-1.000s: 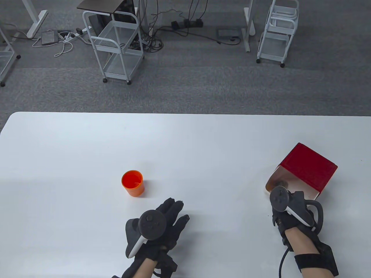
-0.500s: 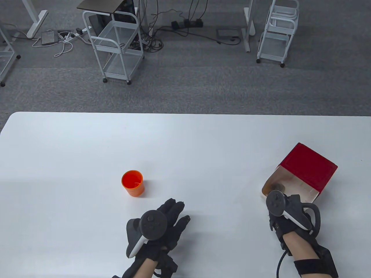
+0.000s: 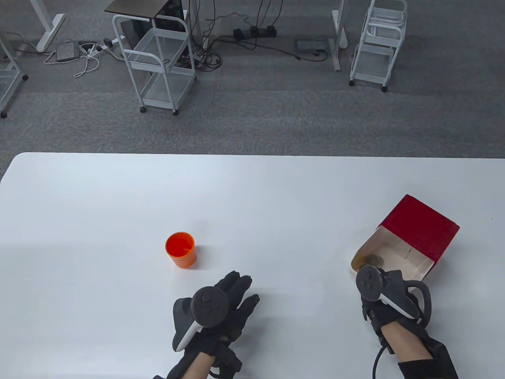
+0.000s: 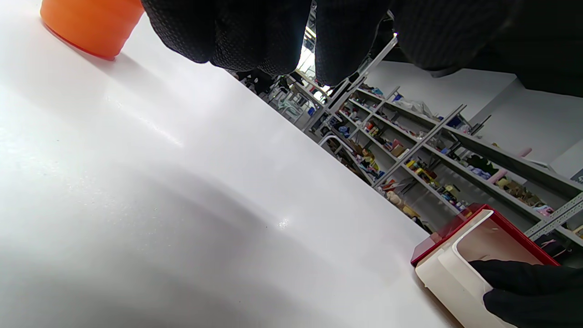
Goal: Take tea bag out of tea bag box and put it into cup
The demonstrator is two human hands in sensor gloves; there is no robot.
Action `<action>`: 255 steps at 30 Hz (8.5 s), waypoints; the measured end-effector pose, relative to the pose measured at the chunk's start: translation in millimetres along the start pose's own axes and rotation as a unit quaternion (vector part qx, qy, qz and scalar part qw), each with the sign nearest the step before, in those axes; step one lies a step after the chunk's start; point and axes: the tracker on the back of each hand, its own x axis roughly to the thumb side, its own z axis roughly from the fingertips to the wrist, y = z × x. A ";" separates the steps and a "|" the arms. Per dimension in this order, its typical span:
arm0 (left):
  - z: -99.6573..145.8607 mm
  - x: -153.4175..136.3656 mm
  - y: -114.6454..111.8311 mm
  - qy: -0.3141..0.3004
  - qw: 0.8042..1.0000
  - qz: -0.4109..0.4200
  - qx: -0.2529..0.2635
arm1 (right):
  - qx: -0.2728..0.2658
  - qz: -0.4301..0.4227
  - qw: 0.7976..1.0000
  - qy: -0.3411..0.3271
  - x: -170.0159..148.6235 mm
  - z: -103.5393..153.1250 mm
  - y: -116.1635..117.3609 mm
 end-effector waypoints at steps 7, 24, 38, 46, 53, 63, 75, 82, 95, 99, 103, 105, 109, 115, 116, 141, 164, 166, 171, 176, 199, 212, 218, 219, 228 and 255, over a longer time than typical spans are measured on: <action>0.0 0.0 0.0 0.000 1.000 0.000 0.000 | -0.003 0.001 1.000 -0.010 4.7 5.1 -1.5; 0.0 0.0 0.0 0.000 1.000 0.000 0.000 | -0.007 0.008 0.999 -0.031 11.1 16.6 -2.5; 0.0 1.7 -1.8 -0.003 1.000 -0.004 -0.005 | -0.001 0.019 0.999 -0.034 15.7 20.8 3.5; 0.2 2.3 -2.3 -0.004 1.000 -0.006 -0.005 | 0.013 0.022 0.999 -0.028 17.1 21.1 5.4; 0.2 2.5 -2.3 -0.005 1.000 -0.005 -0.006 | -0.032 -0.022 0.999 -0.033 13.1 28.1 -21.0; 0.2 3.2 -2.3 -0.009 1.000 -0.004 -0.004 | -0.019 -0.068 0.997 0.044 -9.0 1.2 -59.9; 0.2 3.1 -2.4 -0.010 1.000 -0.005 -0.004 | 0.093 -0.035 0.984 0.149 -9.7 -45.8 -33.8; 0.0 2.5 -2.1 -0.006 1.000 -0.008 -0.005 | 0.124 0.024 0.981 0.148 3.3 -57.4 -15.3; -1.0 2.6 -2.2 -0.004 1.000 -0.014 -0.009 | 0.105 0.065 0.985 0.119 5.1 -52.5 -14.4; -1.2 2.9 -2.5 -0.004 1.000 -0.015 -0.009 | 0.095 0.069 0.987 0.106 5.3 -45.5 -25.3; -1.2 3.1 -2.4 -0.006 1.000 -0.015 -0.008 | 0.088 0.069 0.989 0.099 3.3 -39.2 -36.8; -1.1 3.0 -2.4 -0.007 1.000 -0.015 -0.007 | 0.080 0.065 0.990 0.096 2.8 -35.7 -44.3; -1.1 2.9 -2.7 -0.007 1.000 -0.015 -0.008 | 0.065 0.059 0.993 0.080 5.4 -27.6 -64.8; -0.9 2.9 -3.0 -0.006 1.000 -0.016 -0.009 | 0.029 0.038 0.998 0.036 23.5 -11.6 -101.4; -0.9 2.8 -2.8 -0.006 1.000 -0.015 -0.009 | 0.022 0.031 0.999 0.026 28.8 -8.9 -106.4; -1.2 1.1 -1.7 -0.005 1.000 -0.011 -0.006 | 0.014 0.013 0.993 -0.115 159.9 -10.4 -11.0; -0.7 1.4 -3.8 -0.007 1.000 -0.016 -0.010 | -0.039 -0.157 0.977 -0.139 88.3 37.6 -52.9; -0.8 1.5 -4.4 -0.007 1.000 -0.017 -0.012 | -0.058 -0.181 0.973 -0.130 75.9 44.4 -58.9; -0.8 2.1 -5.9 -0.006 1.000 -0.020 -0.016 | -0.099 -0.234 0.962 -0.097 40.6 60.9 -63.2; -0.9 2.6 -6.6 -0.006 1.000 -0.022 -0.018 | -0.107 -0.290 0.949 -0.060 18.1 70.0 -46.8; -0.5 4.8 -7.7 0.004 0.999 -0.031 -0.017 | -0.082 -0.341 0.935 -0.046 5.8 69.2 -16.0; -31.5 46.6 -15.3 0.024 0.990 -0.133 -0.031 | -0.082 -0.325 0.941 -0.043 4.5 68.2 -15.2; -56.3 68.8 -40.3 0.057 0.978 -0.195 -0.050 | -0.081 -0.324 0.942 -0.041 3.5 68.5 -15.6; -58.4 70.4 -44.0 0.061 0.976 -0.200 -0.055 | -0.082 -0.323 0.942 -0.041 3.5 68.5 -15.6; -71.8 79.2 -87.5 0.070 0.958 -0.265 -0.087 | -0.080 -0.316 0.945 -0.044 4.3 68.3 -15.0; -72.2 70.1 -44.9 0.059 0.963 -0.263 0.025 | -0.075 -0.308 0.948 -0.036 4.2 69.1 -13.6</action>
